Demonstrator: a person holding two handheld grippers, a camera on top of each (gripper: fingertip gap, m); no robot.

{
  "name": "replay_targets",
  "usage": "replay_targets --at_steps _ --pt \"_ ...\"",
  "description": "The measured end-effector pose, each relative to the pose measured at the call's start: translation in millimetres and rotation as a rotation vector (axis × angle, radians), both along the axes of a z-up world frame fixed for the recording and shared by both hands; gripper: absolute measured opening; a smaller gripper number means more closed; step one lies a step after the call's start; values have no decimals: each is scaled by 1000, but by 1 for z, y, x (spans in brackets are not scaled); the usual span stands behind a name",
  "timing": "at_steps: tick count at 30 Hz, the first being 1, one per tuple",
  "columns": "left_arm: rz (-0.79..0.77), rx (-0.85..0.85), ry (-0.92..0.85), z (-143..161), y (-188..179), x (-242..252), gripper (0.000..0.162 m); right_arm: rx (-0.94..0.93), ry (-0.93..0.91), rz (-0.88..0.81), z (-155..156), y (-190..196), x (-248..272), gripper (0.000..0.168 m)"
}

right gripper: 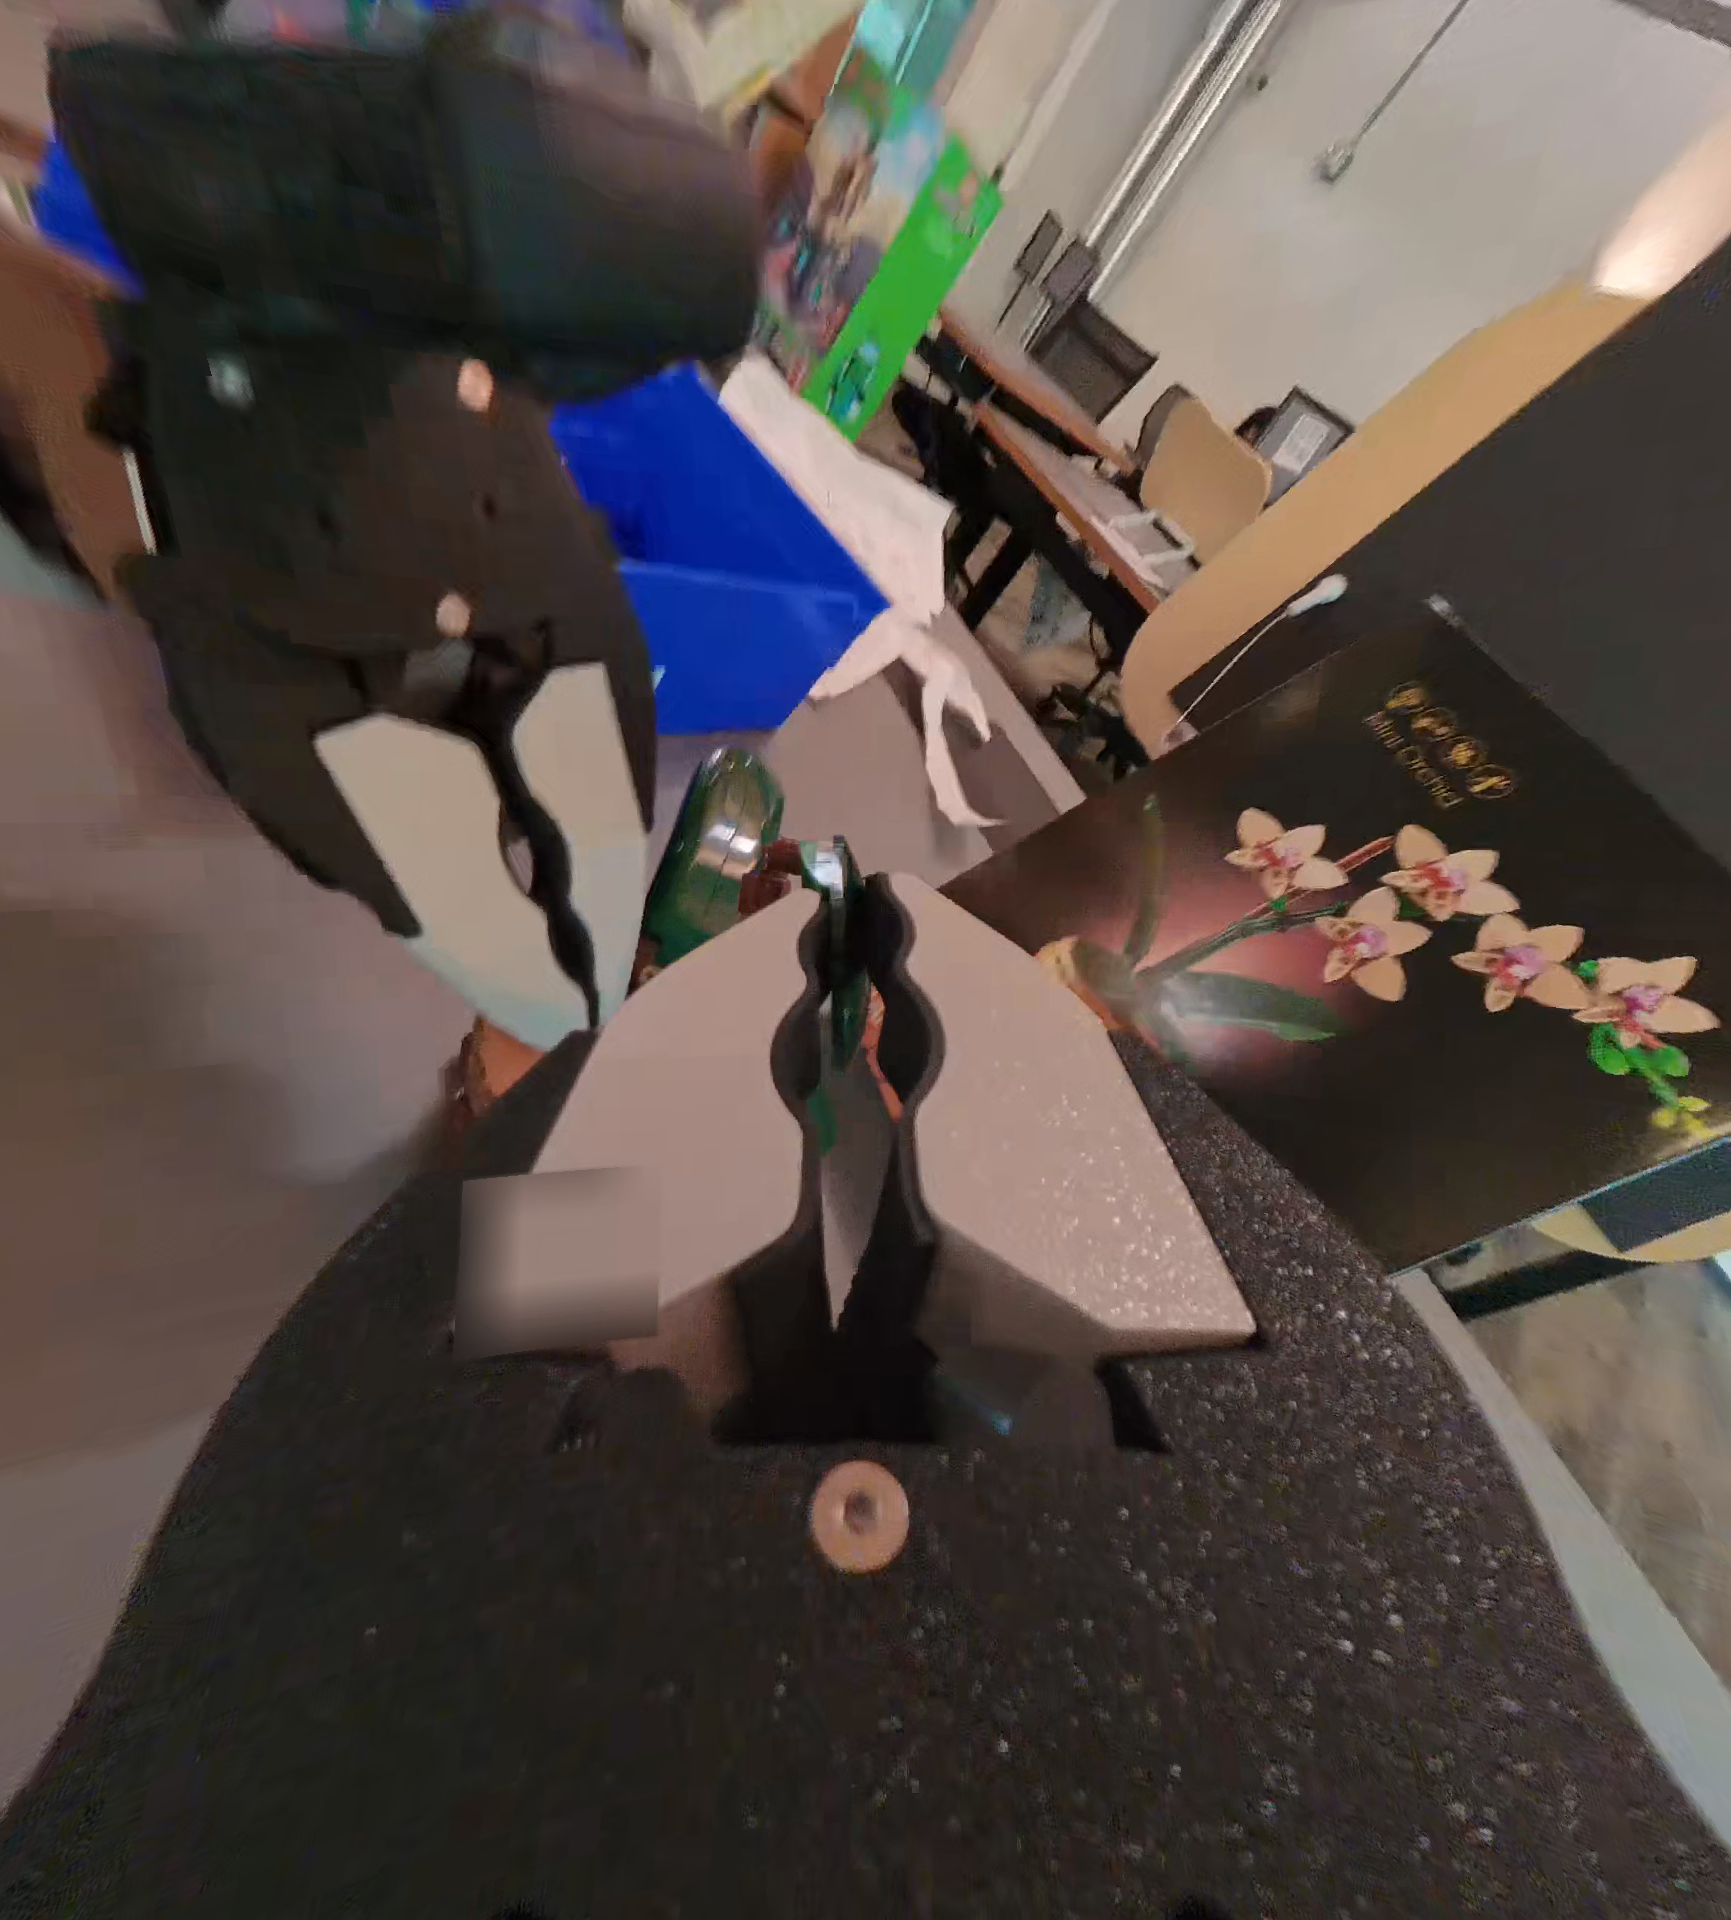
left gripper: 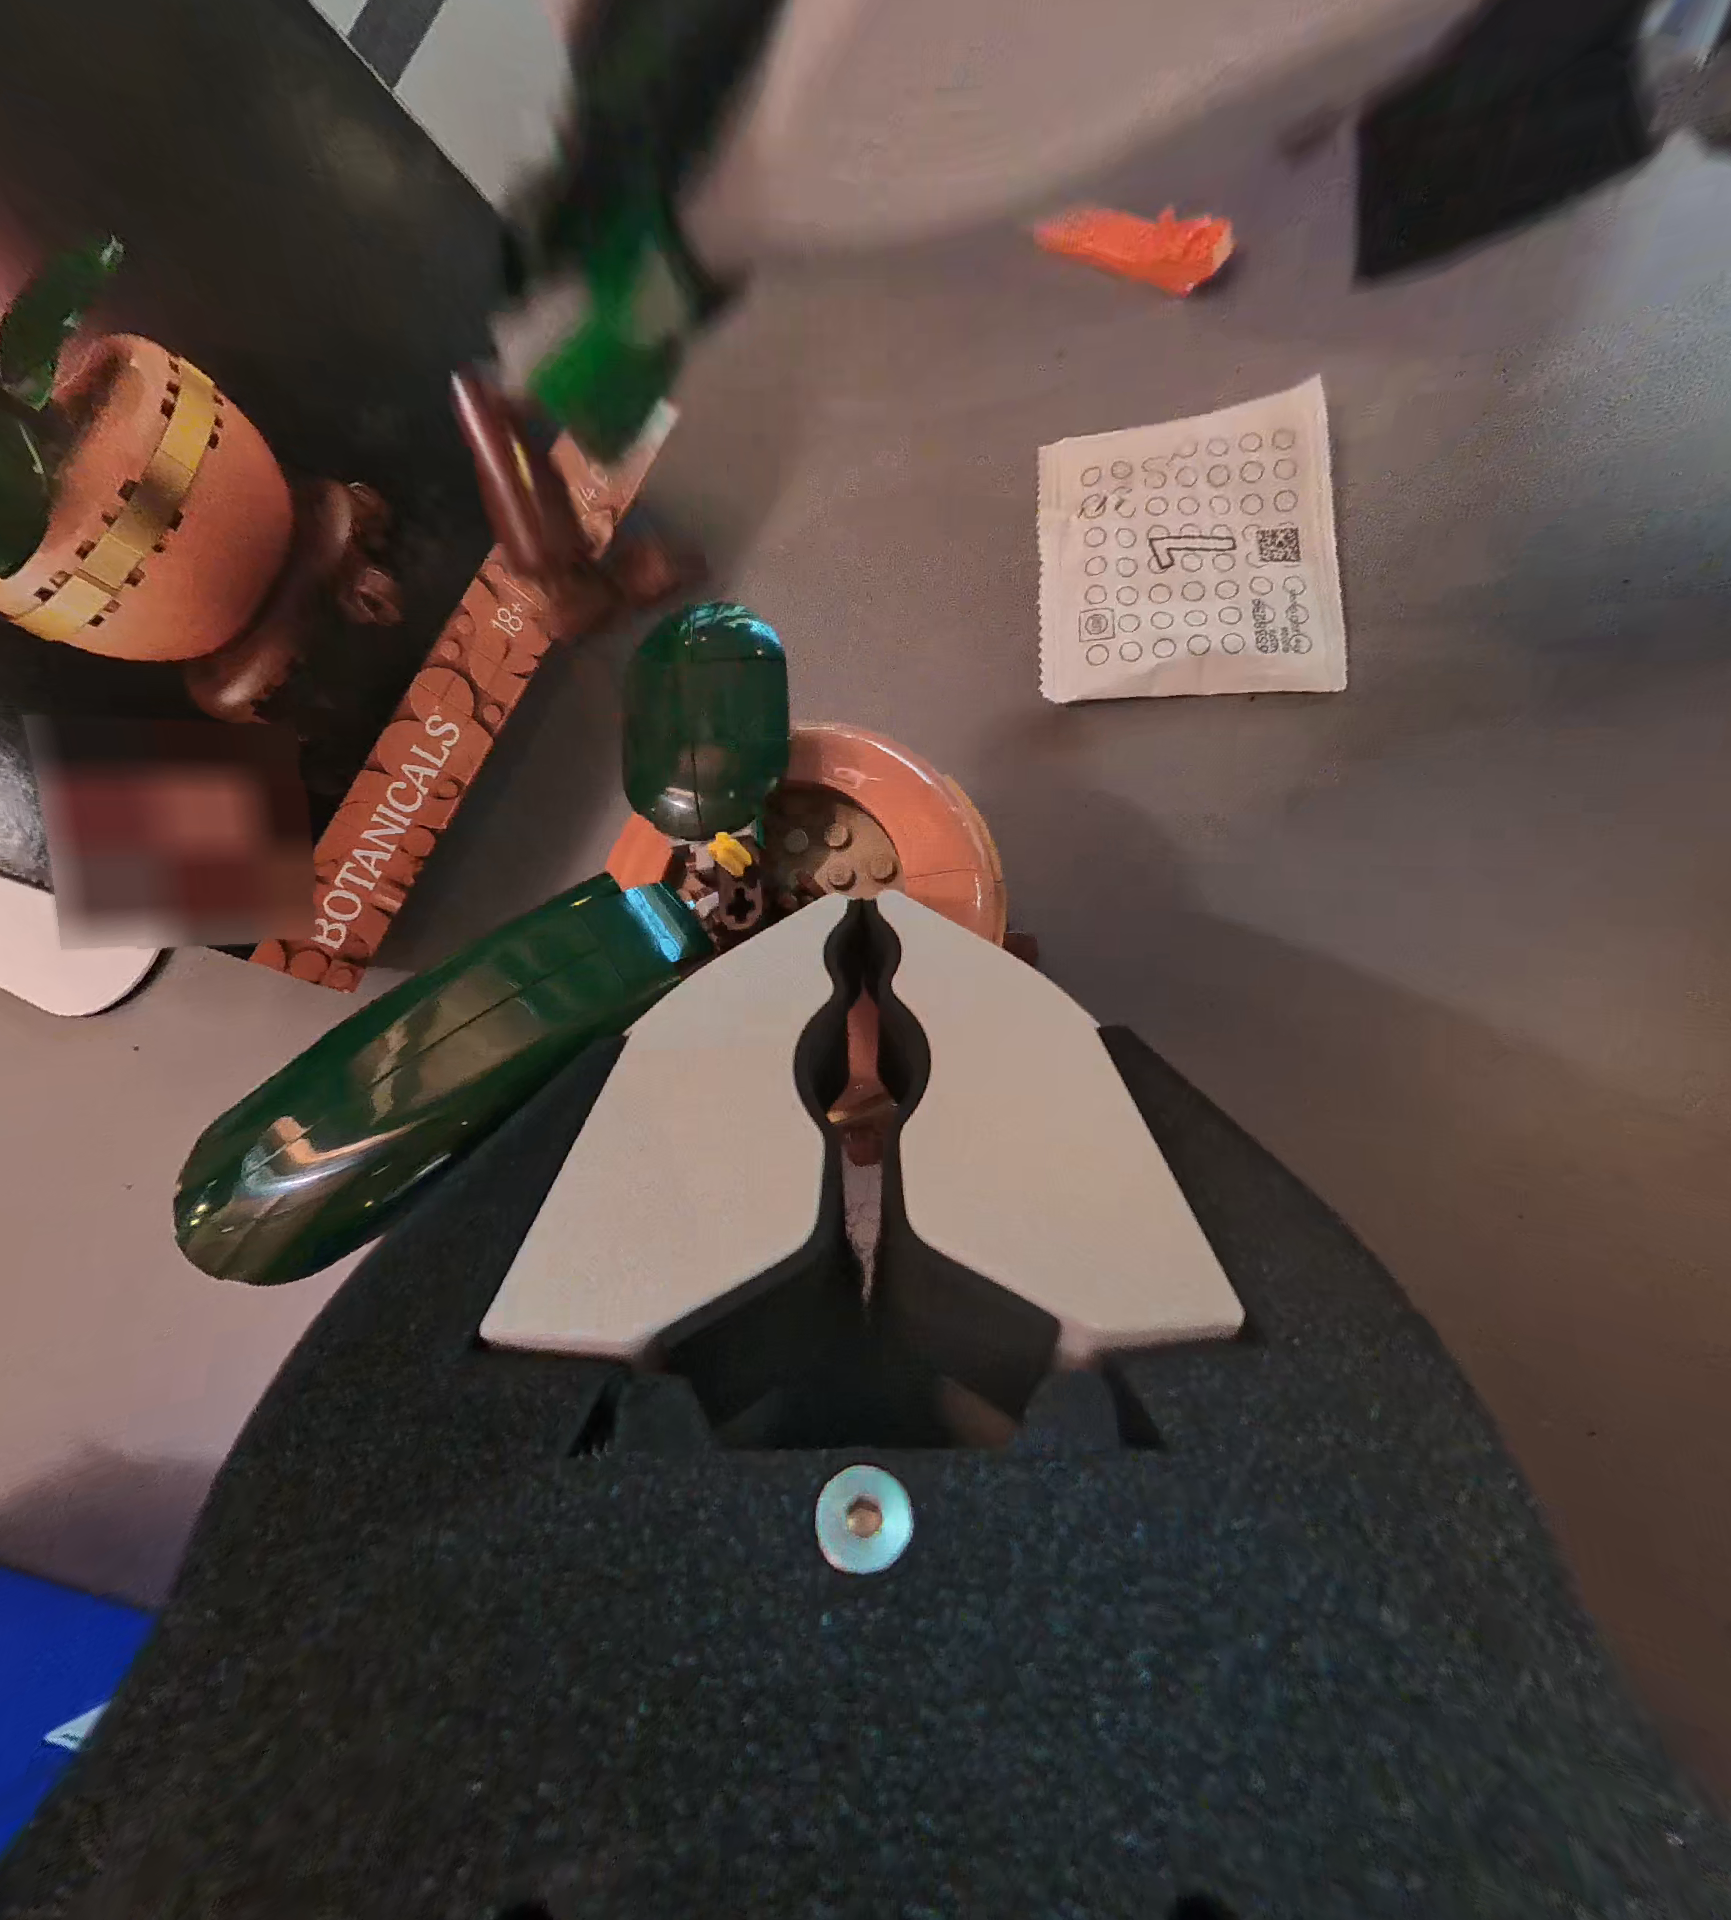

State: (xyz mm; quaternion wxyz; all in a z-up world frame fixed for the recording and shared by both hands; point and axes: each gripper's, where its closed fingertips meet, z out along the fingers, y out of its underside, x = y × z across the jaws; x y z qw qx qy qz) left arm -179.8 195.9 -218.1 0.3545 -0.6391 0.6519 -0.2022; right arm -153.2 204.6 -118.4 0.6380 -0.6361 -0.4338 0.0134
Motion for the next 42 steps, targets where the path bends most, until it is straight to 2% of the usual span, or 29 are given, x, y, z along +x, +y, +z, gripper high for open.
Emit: replay_targets --at_steps 1,4,7,11,14,17,21,24,26,33,39,42 --pt "-1 -1 2 0 0 0 0 -1 2 1 4 0 3 5" --pt "-5 -7 -3 0 0 0 0 -57 -10 -21 -7 1 11 6" --pt "9 -20 -38 3 1 1 0 -152 217 -9 -6 -6 14 5" --pt "-1 -97 -266 42 -12 -4 11 -266 559 45 6 -27 14 5" --pt "-24 -184 -484 72 -36 -13 34 -286 675 100 11 -50 0 6" --pt "-37 -234 -625 81 -60 -25 47 -248 643 121 5 -72 -18 5" --pt "-42 -202 -698 77 -80 -37 39 -209 489 113 -13 -94 -44 5" --pt "-61 -165 -652 72 -90 -37 30 -203 447 117 -19 -103 -56 6" --pt "-89 -148 -609 67 -97 -35 19 -194 442 116 -19 -106 -59 6" --pt "-90 -120 -542 61 -100 -39 15 -162 337 110 -23 -109 -59 6" --pt "-127 -233 -555 58 -108 -46 15 -192 308 128 -28 -114 -63 6" --pt "-196 -311 -582 63 -116 -53 15 -236 360 225 -27 -124 -69 5"
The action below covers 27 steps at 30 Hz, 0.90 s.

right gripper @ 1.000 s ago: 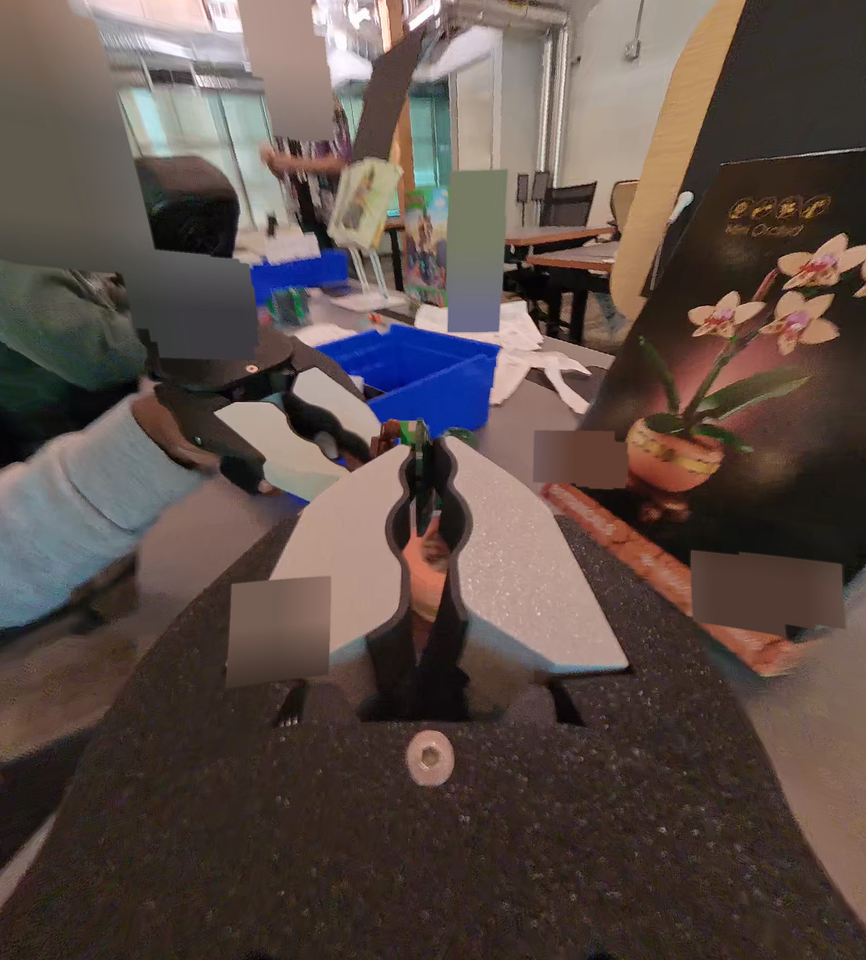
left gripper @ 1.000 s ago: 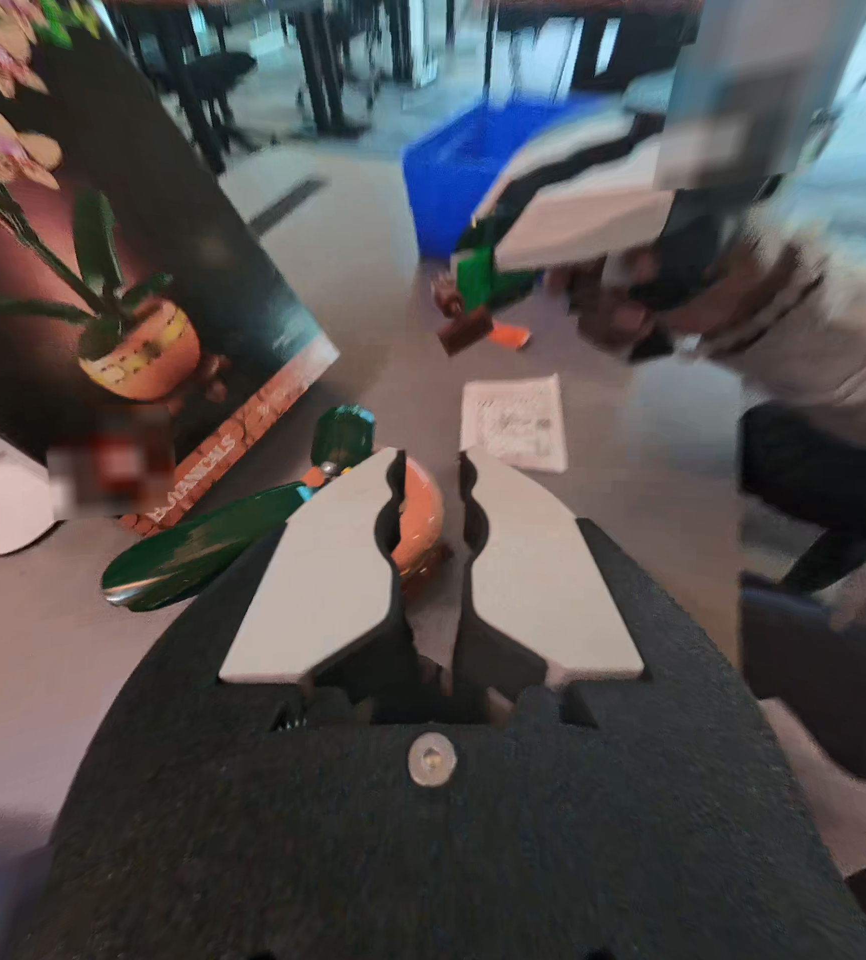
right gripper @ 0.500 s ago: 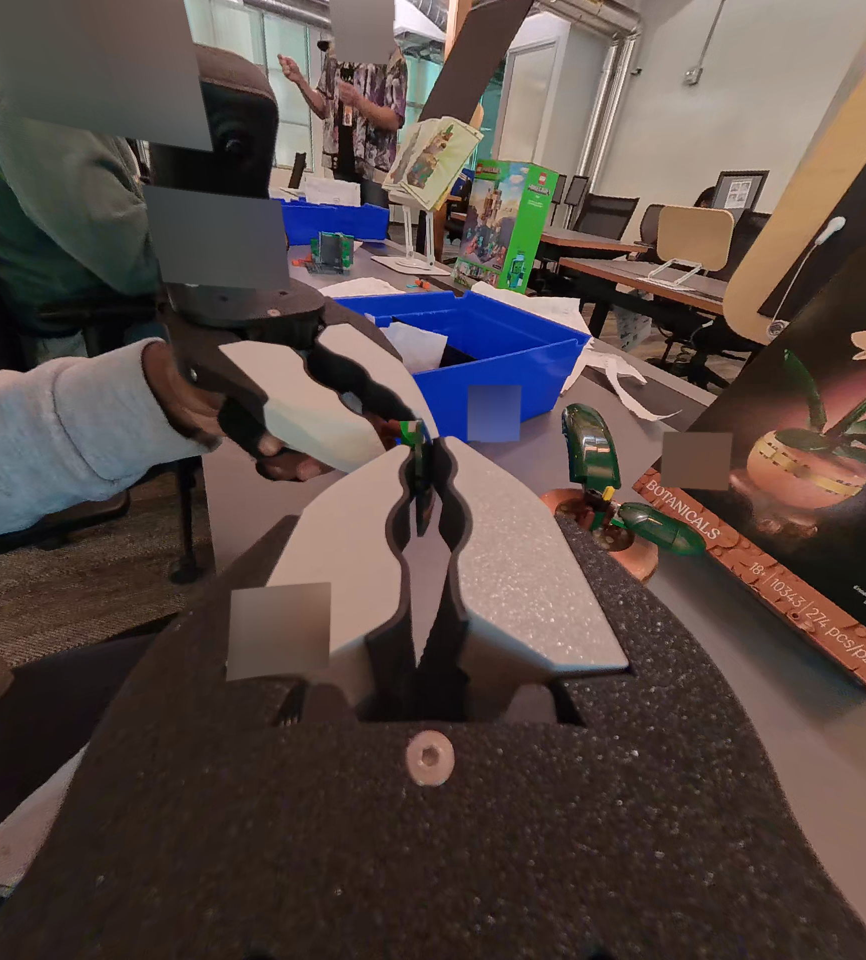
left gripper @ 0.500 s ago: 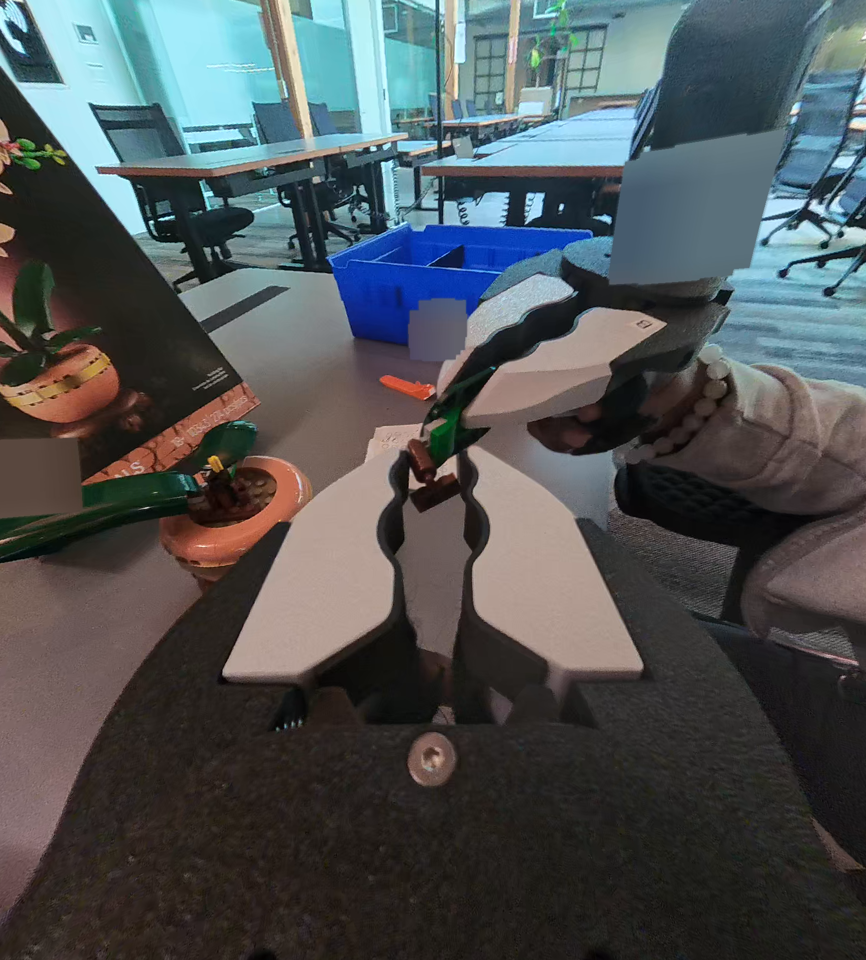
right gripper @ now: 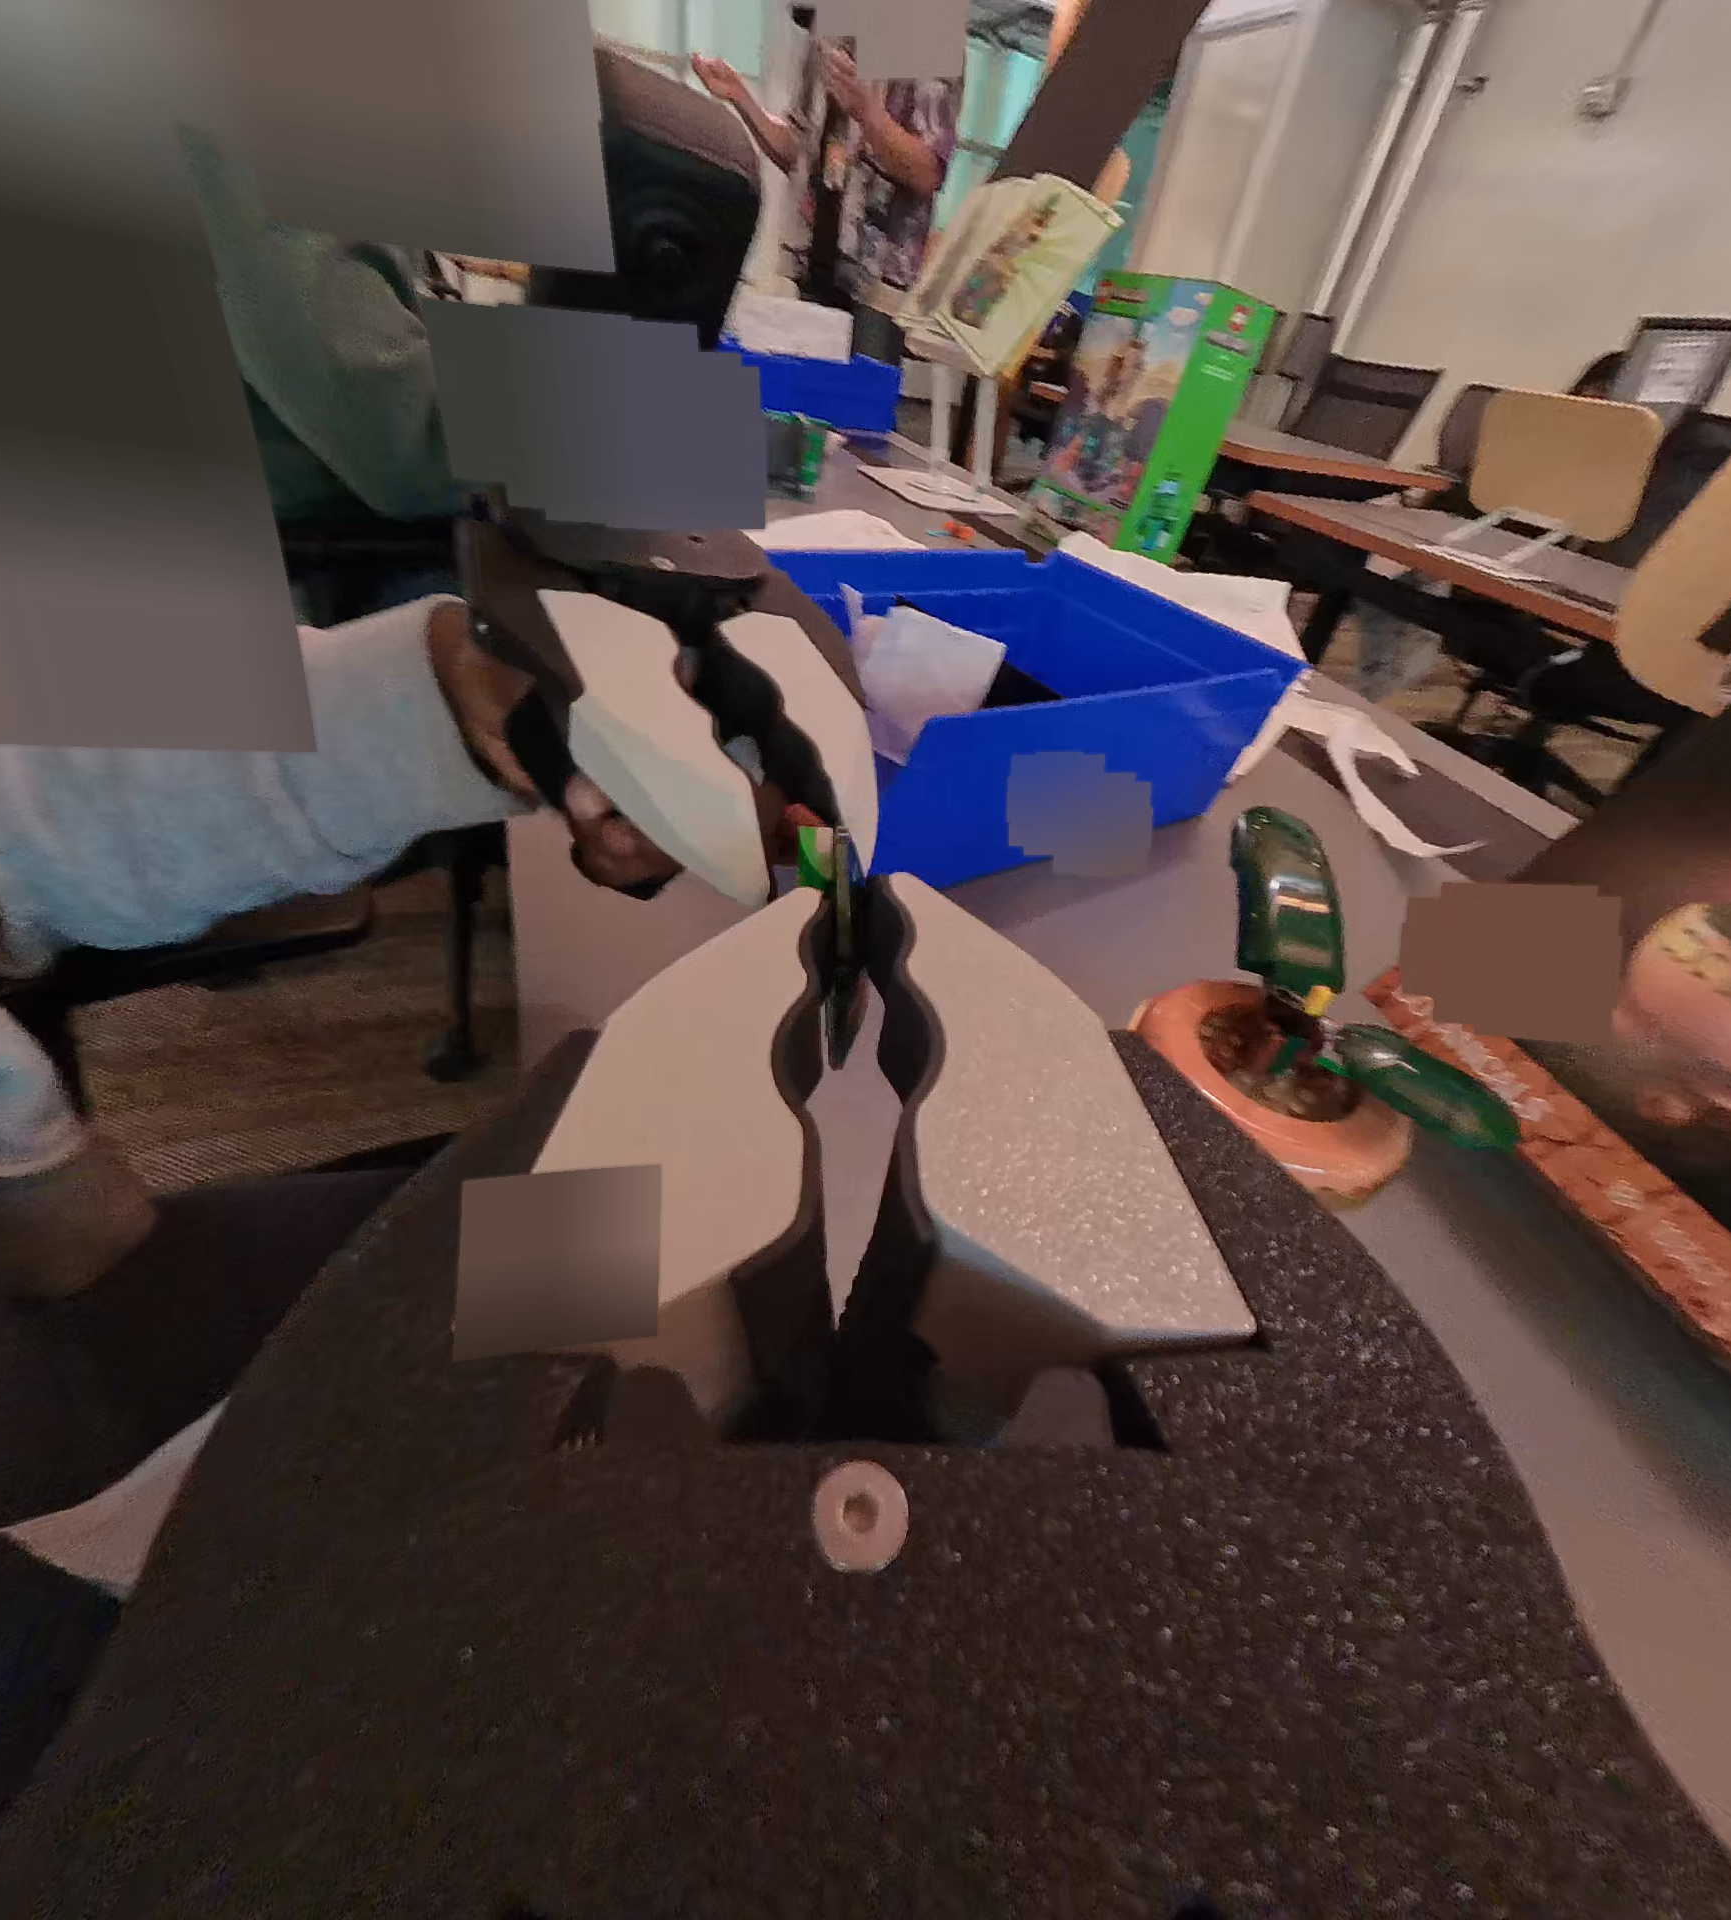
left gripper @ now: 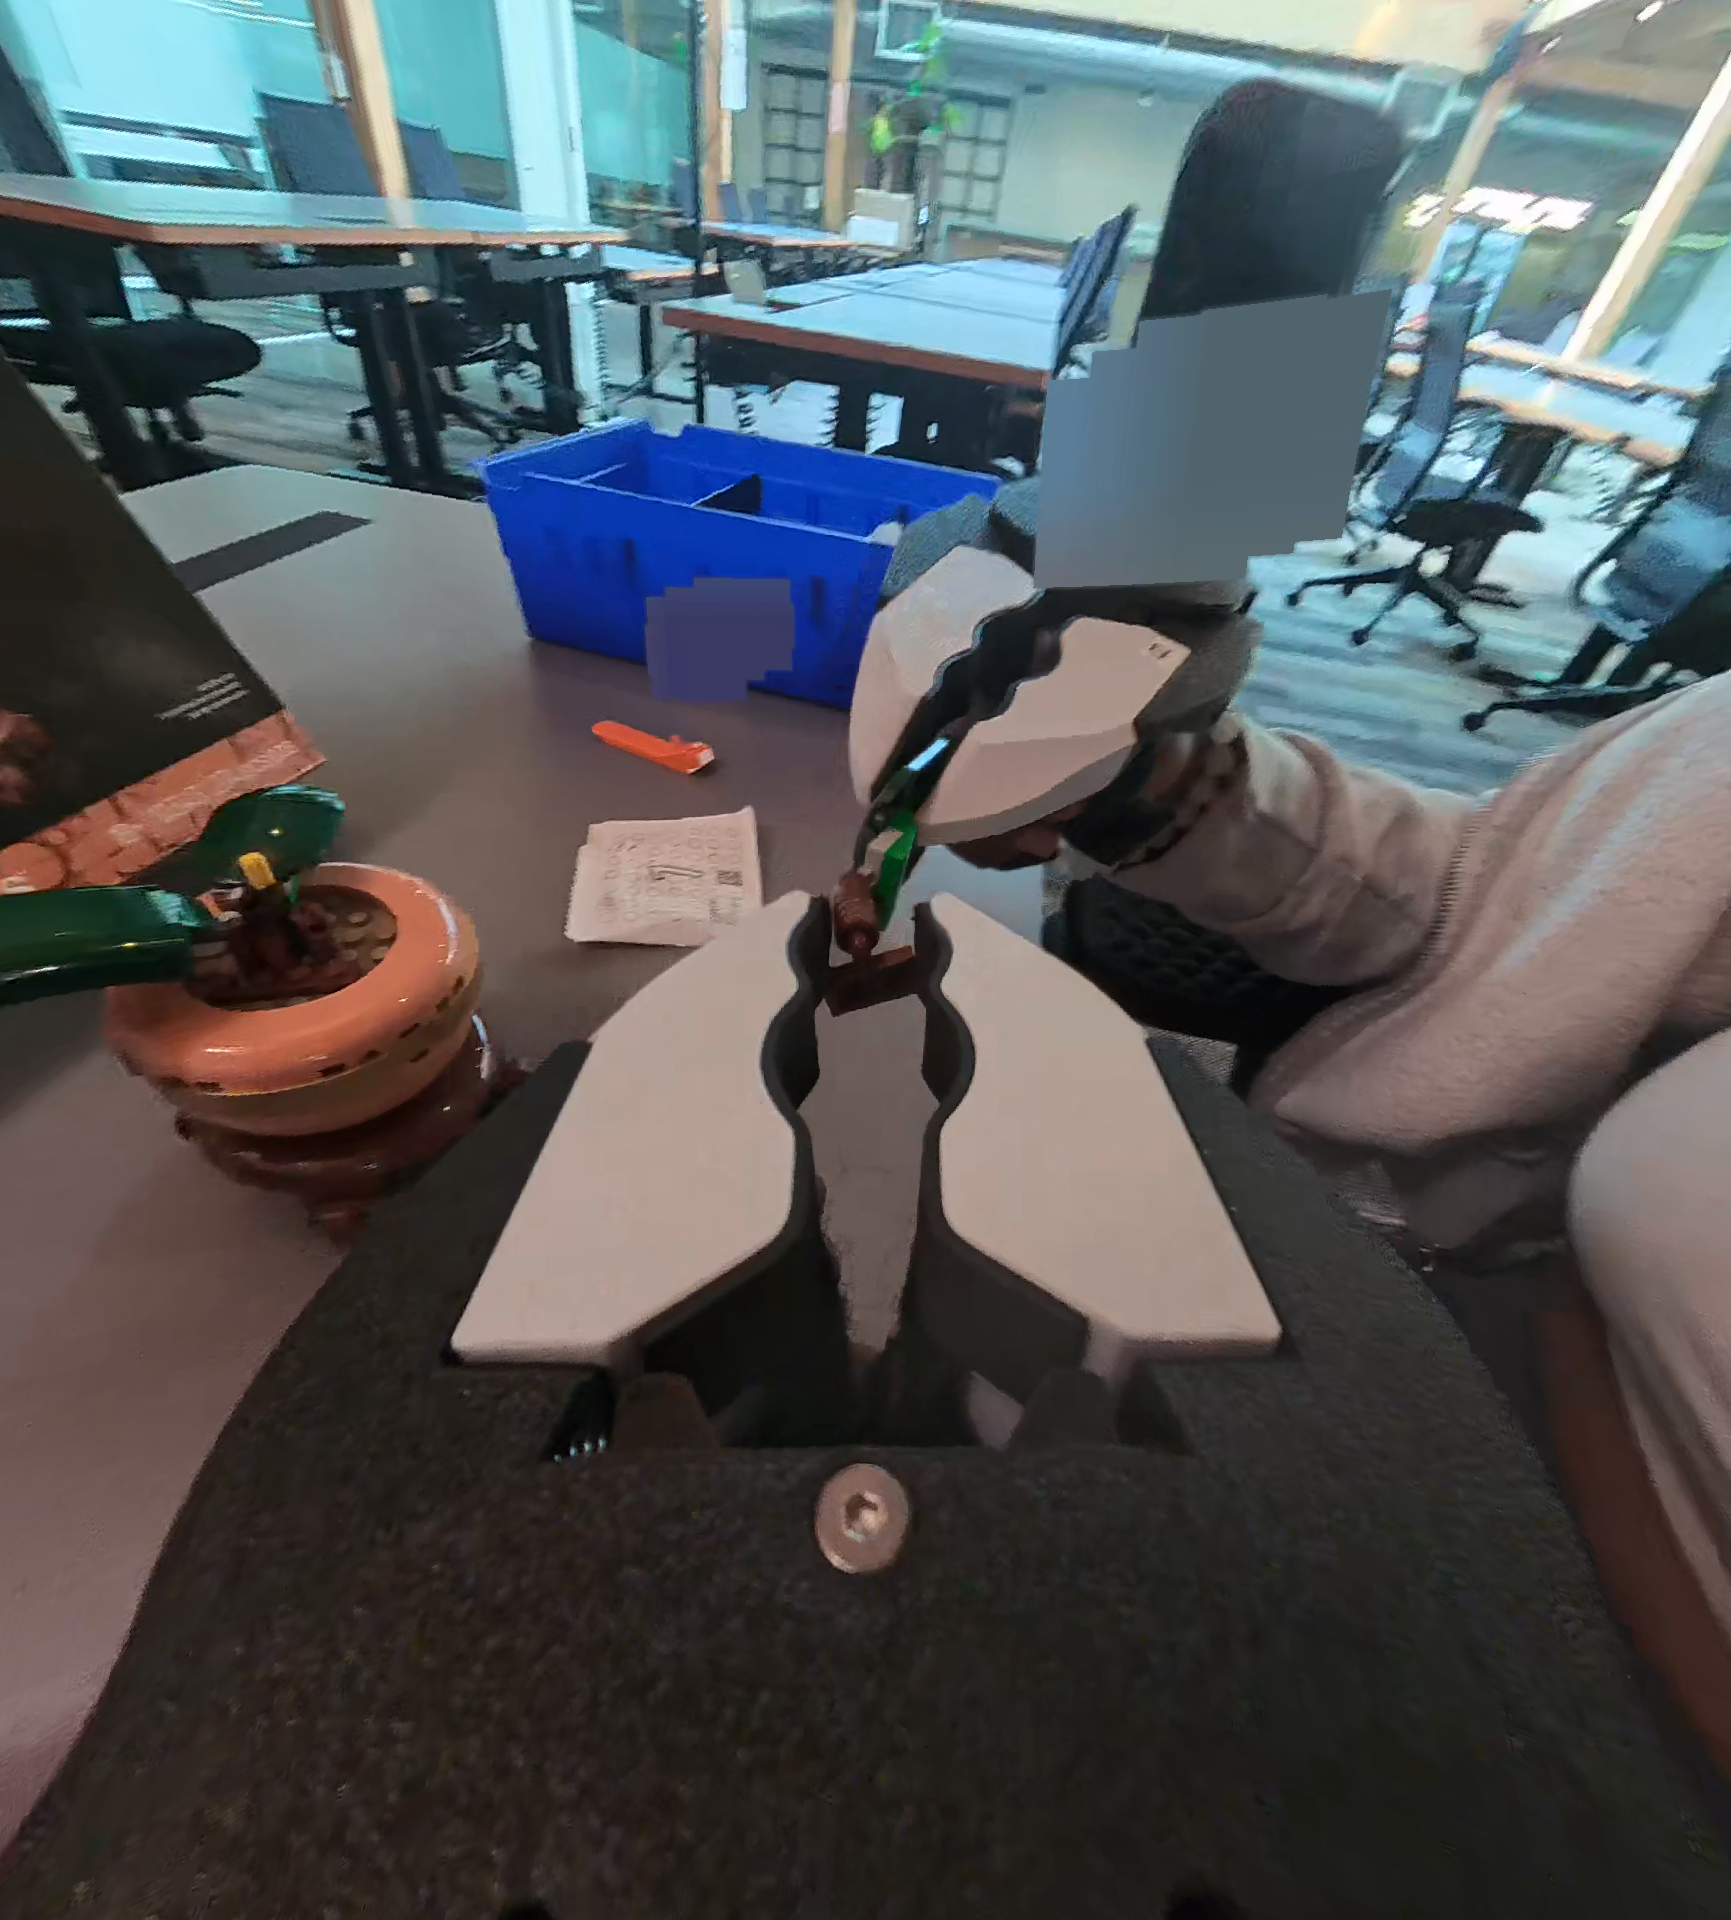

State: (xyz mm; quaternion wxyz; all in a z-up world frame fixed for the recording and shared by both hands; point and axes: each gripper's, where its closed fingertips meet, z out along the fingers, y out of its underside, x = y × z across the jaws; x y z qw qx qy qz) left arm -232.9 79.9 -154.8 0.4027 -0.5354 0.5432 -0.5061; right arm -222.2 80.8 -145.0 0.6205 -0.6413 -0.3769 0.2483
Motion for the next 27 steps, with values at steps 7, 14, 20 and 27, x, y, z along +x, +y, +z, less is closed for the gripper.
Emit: replay_targets --at_steps 7,14,20,27 --pt "-284 -175 -106 12 -31 -14 15 -157 223 255 10 -21 -10 5" --pt "-364 -277 -155 7 -35 -13 15 -273 342 325 3 -22 -9 5" --pt "-268 -295 -147 3 -22 -7 12 -121 257 212 3 -15 -4 6" --pt "-258 -266 -131 -1 -20 -7 12 -129 151 186 -7 -17 -1 7"
